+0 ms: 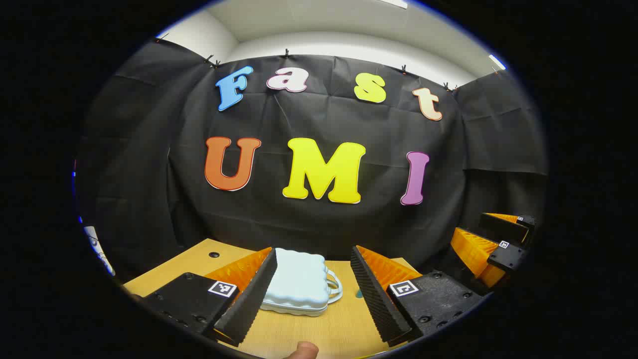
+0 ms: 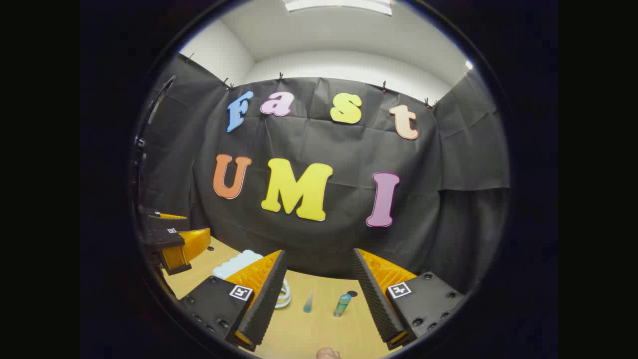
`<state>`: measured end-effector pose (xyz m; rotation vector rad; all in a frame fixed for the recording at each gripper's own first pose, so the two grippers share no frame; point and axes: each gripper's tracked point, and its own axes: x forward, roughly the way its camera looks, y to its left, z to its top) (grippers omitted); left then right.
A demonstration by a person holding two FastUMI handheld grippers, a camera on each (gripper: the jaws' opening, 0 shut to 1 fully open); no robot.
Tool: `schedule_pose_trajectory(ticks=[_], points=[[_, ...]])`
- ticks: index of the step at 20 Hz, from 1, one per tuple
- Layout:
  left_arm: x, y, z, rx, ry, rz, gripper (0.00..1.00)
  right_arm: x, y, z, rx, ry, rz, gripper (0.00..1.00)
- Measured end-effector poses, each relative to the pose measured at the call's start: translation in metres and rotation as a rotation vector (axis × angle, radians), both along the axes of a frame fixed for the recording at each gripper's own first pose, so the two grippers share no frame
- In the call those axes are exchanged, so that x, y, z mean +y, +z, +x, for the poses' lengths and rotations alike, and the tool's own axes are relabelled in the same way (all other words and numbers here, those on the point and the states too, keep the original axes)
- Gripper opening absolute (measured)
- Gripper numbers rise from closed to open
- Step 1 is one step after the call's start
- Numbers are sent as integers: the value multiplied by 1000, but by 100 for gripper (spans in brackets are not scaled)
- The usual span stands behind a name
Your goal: First open the suitcase, pack the skin care products into it, and then close the suitcase.
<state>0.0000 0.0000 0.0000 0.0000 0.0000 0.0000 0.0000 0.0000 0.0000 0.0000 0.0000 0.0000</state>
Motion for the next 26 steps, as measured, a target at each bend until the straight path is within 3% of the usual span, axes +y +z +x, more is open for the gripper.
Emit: schedule_pose_trajectory(ticks=[26], points=[[-8, -18, 16, 25, -15, 41, 95, -10, -4, 7, -16, -20, -25, 80]])
